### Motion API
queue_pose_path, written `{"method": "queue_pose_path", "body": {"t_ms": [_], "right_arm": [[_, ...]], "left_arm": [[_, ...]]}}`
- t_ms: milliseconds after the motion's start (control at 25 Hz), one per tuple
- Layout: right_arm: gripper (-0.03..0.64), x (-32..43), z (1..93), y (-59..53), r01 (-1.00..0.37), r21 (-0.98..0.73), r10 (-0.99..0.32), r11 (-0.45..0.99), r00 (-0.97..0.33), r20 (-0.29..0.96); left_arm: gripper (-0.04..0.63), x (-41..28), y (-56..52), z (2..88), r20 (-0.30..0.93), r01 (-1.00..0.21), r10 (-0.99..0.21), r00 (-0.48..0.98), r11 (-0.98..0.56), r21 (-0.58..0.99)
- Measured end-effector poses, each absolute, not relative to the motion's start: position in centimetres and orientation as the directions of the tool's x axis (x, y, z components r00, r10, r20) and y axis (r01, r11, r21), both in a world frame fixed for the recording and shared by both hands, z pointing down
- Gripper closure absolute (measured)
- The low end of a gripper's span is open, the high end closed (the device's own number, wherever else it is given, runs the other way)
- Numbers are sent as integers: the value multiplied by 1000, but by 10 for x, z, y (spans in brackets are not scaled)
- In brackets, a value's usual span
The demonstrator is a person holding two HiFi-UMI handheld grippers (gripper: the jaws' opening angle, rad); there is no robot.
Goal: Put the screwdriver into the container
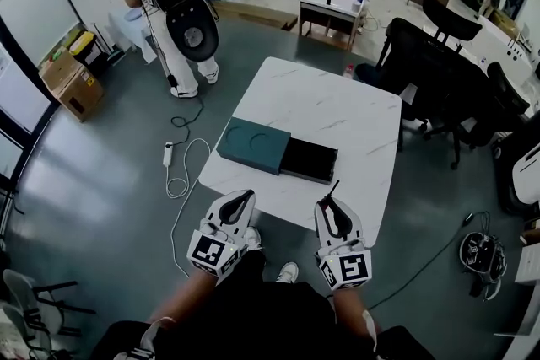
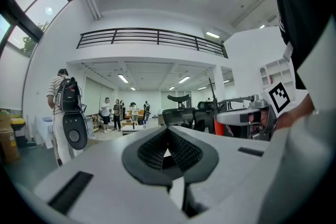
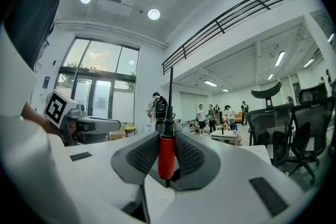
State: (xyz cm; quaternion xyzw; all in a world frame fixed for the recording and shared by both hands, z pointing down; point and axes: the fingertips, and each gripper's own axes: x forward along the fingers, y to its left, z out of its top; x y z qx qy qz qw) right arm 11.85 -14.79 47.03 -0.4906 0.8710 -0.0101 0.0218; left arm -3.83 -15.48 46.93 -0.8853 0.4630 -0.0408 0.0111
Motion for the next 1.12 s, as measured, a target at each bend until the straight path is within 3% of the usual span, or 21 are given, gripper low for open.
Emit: {"method": "queue_pose_path", "body": {"t_ms": [440, 560, 800, 1120], "right_arm": [[512, 75, 466, -221, -861, 153, -872, 484, -488, 13], [512, 59, 473, -240, -864, 147, -876, 482, -474, 88], [512, 52, 477, -272, -892, 143, -902, 429, -432, 11], [512, 66, 498, -294, -893, 176, -910, 414, -399, 111]], "left_arm": [[591, -56, -243, 470, 20, -769, -772, 636, -635, -73], [591, -75, -265, 477, 33, -763, -766, 642, -643, -66], [591, -98, -296, 477, 27, -754, -755, 655, -655, -41], [591, -99, -314, 484, 48, -746, -747, 664, -665, -35]]}}
